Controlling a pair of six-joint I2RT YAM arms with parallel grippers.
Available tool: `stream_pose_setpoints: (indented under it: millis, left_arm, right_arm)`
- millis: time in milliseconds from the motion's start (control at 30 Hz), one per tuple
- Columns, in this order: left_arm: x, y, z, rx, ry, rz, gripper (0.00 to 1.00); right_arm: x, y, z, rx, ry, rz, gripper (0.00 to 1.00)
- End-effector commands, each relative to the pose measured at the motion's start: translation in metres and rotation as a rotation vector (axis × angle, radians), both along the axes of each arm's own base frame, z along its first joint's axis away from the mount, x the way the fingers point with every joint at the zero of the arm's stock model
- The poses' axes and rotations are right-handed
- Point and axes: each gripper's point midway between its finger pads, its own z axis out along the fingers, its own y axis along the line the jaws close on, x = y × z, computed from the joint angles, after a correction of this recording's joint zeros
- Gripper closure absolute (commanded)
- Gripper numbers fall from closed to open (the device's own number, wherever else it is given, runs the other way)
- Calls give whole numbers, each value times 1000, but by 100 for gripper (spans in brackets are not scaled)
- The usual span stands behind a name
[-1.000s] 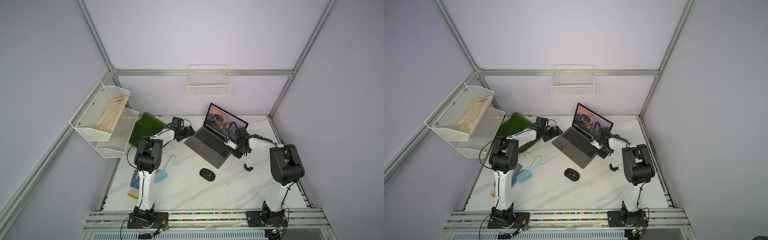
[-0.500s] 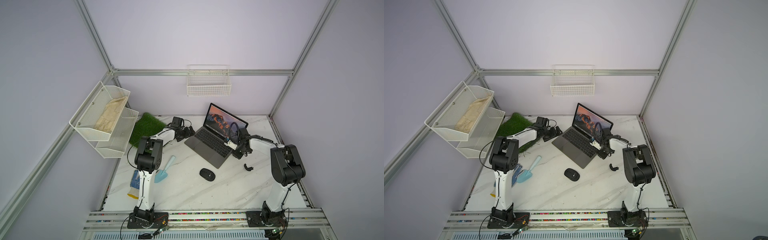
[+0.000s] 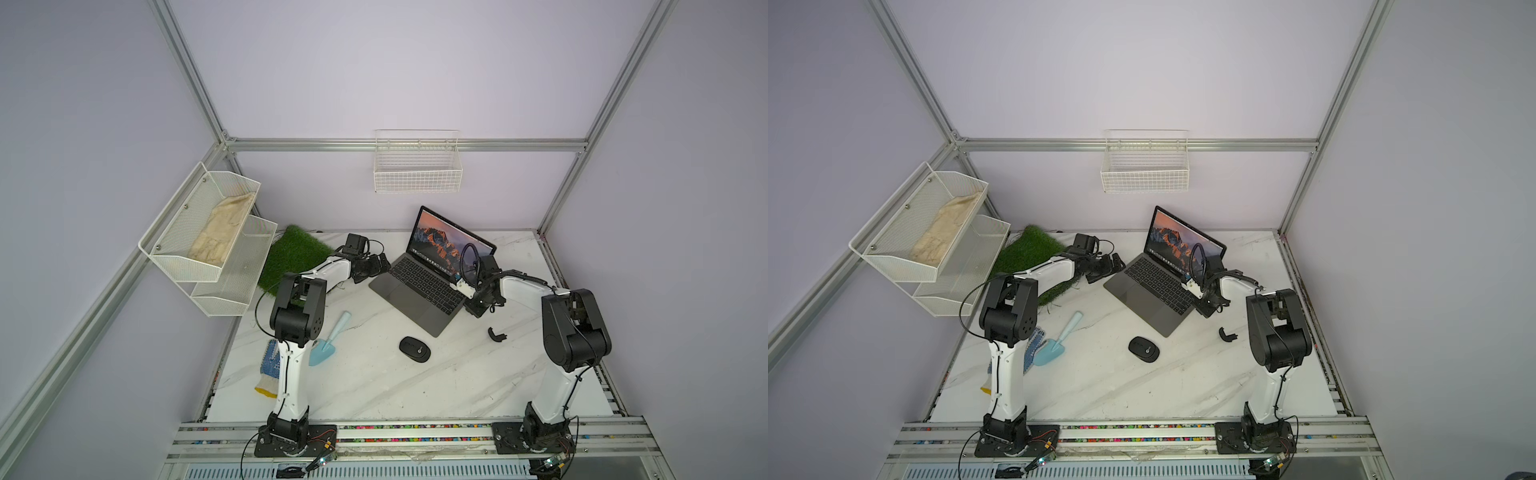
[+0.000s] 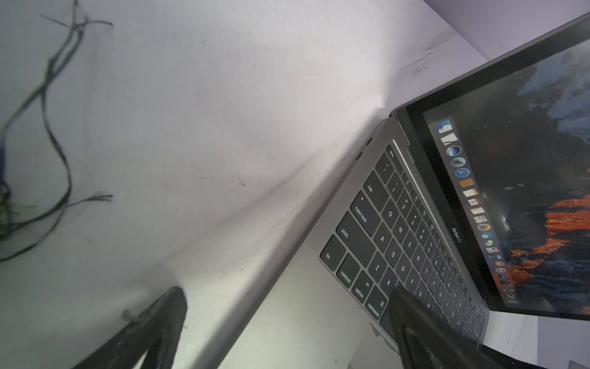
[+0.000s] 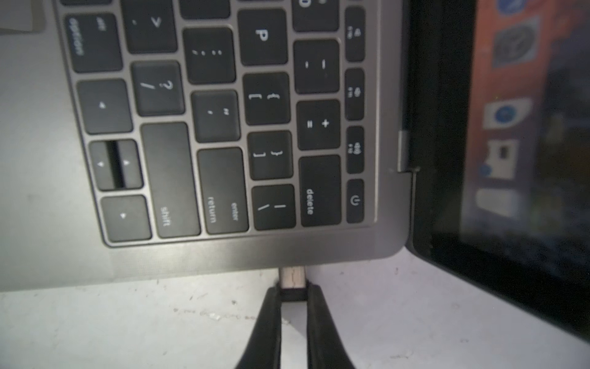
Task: Insert the wireless mouse receiver into the laptop
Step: Insert the USB plug into the USB port.
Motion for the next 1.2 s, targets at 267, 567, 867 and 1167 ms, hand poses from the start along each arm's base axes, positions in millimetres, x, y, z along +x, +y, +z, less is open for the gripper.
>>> stream_pose_setpoints:
  millis: [267,567,867,1167]
  left_arm:
    - [-34,-10,-59,56,176,-43,0]
    - [-56,-49,-84,35,239,-117,0]
    - [-56,-60,-82,28,231,-142,0]
    - [-57,-59,-84,36,227,-150,0]
  right_arm:
    - [22,18,12,121,-66,-25,95]
    - [26,28,12,83,-94,38,95]
    - [47,41,25,122,-138,-3,94]
    - [33,63,28,162,-144,128,95]
